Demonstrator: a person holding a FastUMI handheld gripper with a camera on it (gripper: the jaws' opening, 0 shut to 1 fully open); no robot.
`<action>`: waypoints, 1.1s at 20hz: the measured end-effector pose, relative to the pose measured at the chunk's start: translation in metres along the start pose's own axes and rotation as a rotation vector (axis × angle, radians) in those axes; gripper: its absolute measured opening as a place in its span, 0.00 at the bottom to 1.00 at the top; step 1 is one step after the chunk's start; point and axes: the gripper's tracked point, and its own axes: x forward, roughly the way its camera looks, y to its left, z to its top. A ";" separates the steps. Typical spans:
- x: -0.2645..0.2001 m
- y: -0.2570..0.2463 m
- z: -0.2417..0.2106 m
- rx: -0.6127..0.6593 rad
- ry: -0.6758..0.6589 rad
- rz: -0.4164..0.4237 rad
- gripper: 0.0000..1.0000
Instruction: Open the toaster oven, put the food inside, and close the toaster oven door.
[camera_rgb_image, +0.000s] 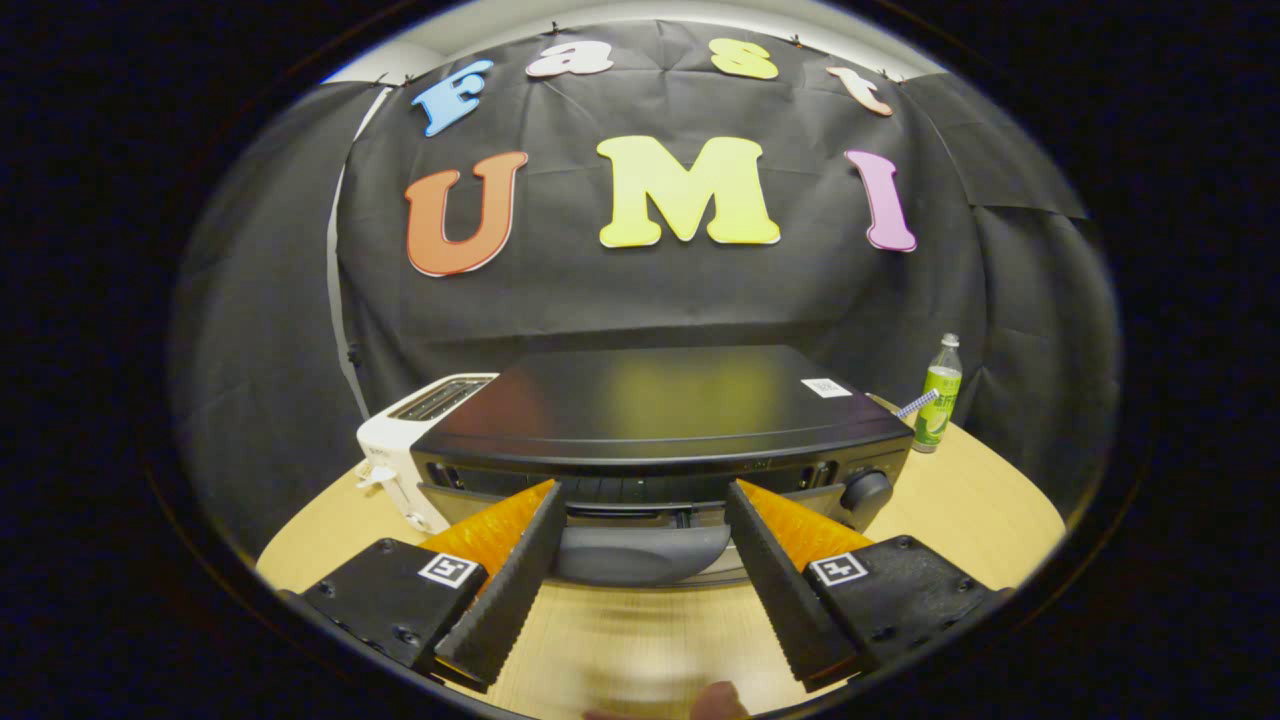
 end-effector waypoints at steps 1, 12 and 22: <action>-0.004 -0.001 -0.004 -0.011 0.013 -0.006 1.00; -0.055 -0.002 -0.073 -0.063 0.127 -0.037 1.00; -0.074 -0.001 -0.133 0.008 0.334 0.018 1.00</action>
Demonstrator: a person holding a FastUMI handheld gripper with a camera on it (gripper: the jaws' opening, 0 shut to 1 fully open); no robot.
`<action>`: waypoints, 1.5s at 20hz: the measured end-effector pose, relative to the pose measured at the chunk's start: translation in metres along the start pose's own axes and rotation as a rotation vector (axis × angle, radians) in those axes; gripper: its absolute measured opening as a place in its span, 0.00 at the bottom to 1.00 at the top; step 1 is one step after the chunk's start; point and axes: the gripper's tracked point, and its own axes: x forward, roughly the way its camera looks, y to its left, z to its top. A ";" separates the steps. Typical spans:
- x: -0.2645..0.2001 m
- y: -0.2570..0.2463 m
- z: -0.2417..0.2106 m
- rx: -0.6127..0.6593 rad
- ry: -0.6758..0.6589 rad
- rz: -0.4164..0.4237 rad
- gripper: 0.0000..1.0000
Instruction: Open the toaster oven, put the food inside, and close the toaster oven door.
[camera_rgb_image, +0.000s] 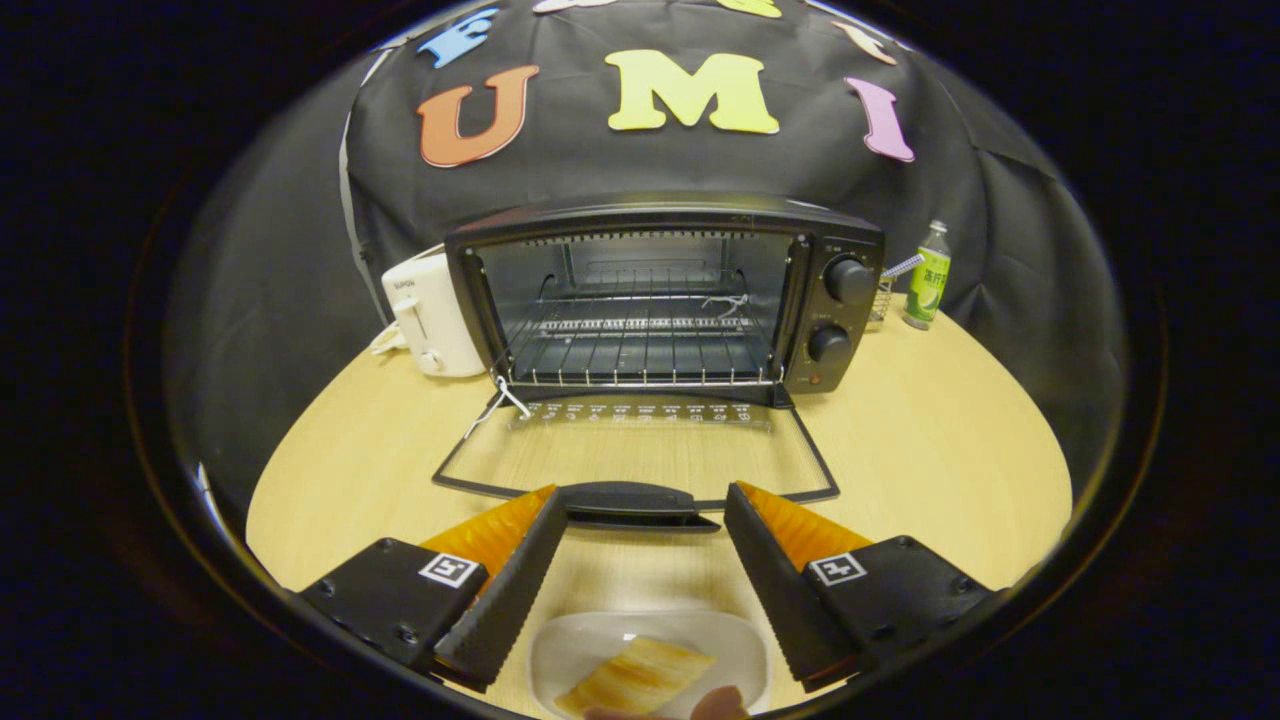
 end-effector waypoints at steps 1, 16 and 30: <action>-0.002 0.000 0.003 0.002 -0.008 -0.001 1.00; -0.138 -0.014 -0.032 0.047 -0.208 -0.014 1.00; -0.086 0.002 -0.124 0.102 -0.011 -0.019 1.00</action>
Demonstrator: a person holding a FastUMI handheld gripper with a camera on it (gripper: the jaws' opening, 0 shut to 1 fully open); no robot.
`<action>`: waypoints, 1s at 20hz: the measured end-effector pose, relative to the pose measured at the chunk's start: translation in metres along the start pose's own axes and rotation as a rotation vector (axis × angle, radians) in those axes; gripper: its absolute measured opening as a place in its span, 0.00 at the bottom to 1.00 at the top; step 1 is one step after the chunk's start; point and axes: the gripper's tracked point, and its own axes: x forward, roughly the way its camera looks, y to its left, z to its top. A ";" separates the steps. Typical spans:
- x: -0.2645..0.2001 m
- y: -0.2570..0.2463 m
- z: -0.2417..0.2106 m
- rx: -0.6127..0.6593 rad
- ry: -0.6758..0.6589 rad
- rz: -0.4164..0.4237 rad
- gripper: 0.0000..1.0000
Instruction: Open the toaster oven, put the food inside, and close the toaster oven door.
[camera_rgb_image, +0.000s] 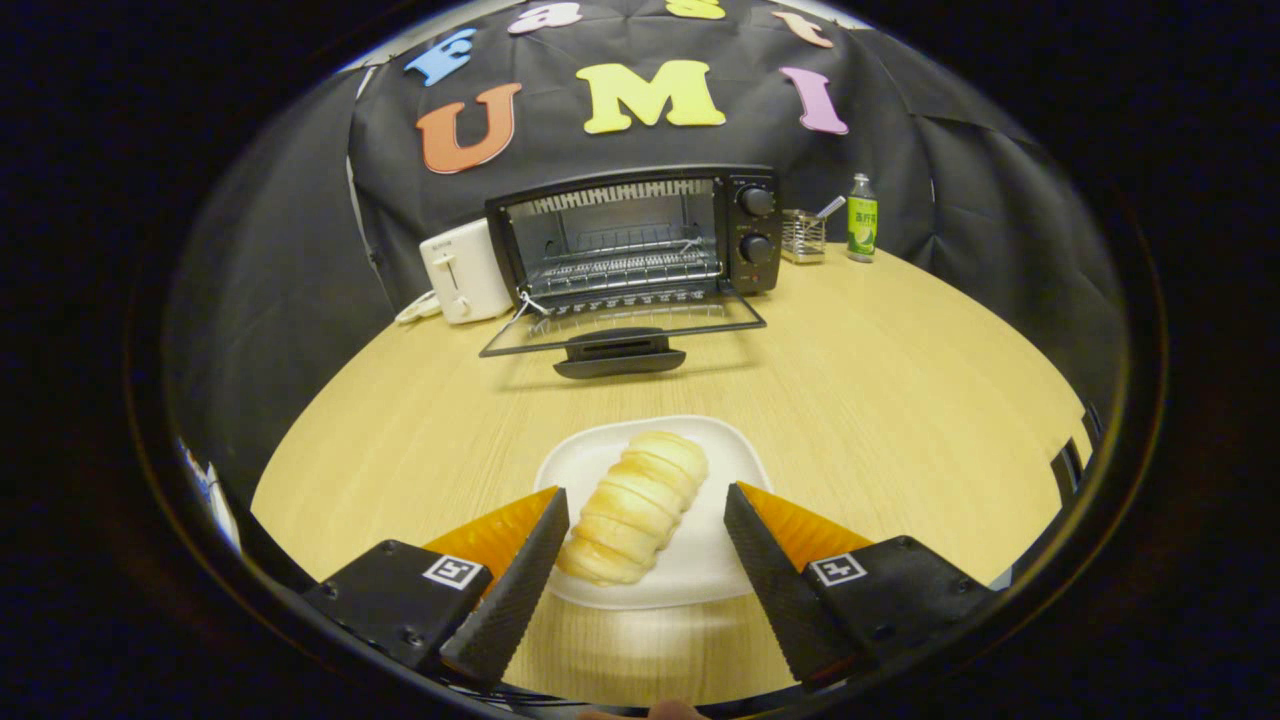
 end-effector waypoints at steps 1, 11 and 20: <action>0.004 0.000 -0.003 -0.001 0.018 0.000 1.00; 0.010 0.004 -0.004 0.038 0.030 0.007 0.50; -0.014 0.023 0.061 0.119 -0.104 0.142 0.44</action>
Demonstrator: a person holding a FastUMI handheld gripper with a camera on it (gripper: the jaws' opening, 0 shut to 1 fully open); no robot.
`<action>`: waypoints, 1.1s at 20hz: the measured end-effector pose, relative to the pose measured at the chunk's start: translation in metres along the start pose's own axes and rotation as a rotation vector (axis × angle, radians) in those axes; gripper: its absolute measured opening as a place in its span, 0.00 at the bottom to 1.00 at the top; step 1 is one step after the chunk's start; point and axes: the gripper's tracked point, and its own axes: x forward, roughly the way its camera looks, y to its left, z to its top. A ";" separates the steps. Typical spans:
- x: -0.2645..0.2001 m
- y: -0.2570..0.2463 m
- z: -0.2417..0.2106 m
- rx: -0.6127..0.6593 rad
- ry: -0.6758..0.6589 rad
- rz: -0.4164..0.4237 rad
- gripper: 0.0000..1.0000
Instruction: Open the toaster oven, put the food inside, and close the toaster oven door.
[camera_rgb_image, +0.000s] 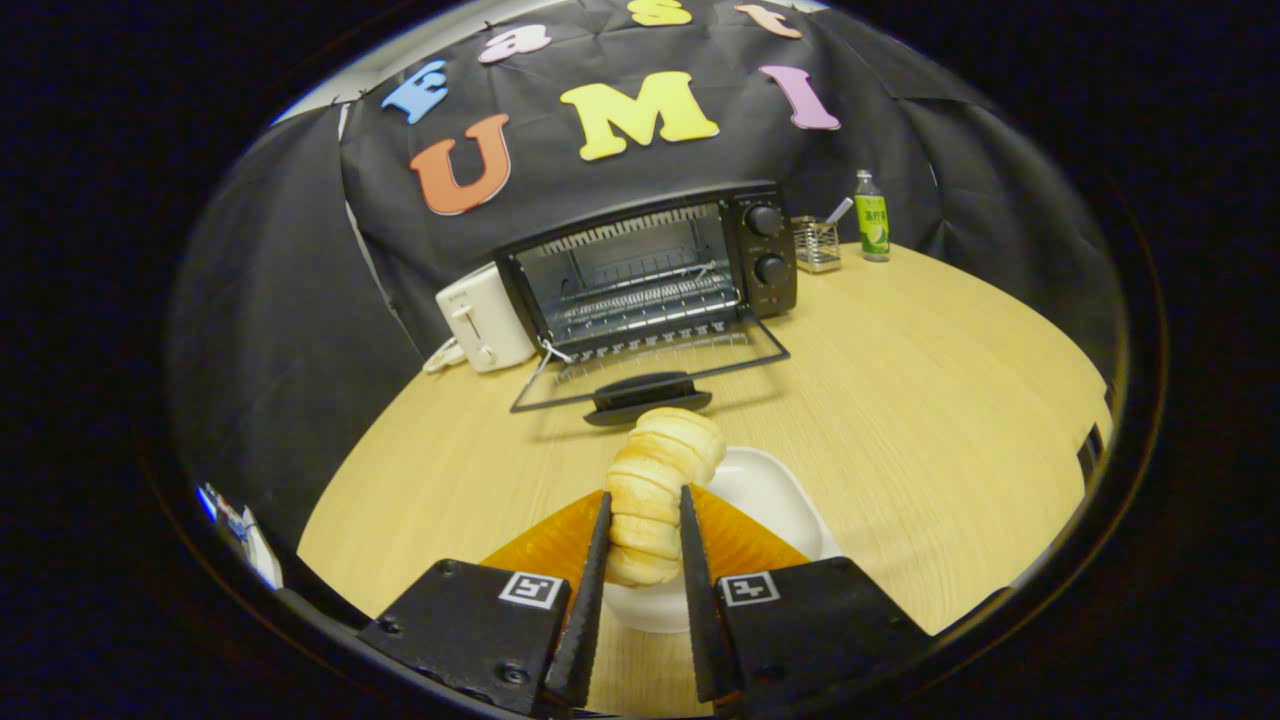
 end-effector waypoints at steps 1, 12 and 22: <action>0.000 0.005 0.016 0.028 -0.021 0.027 0.44; 0.080 0.018 0.145 0.239 -0.064 0.139 0.44; 0.221 0.010 0.169 0.391 0.036 0.113 0.43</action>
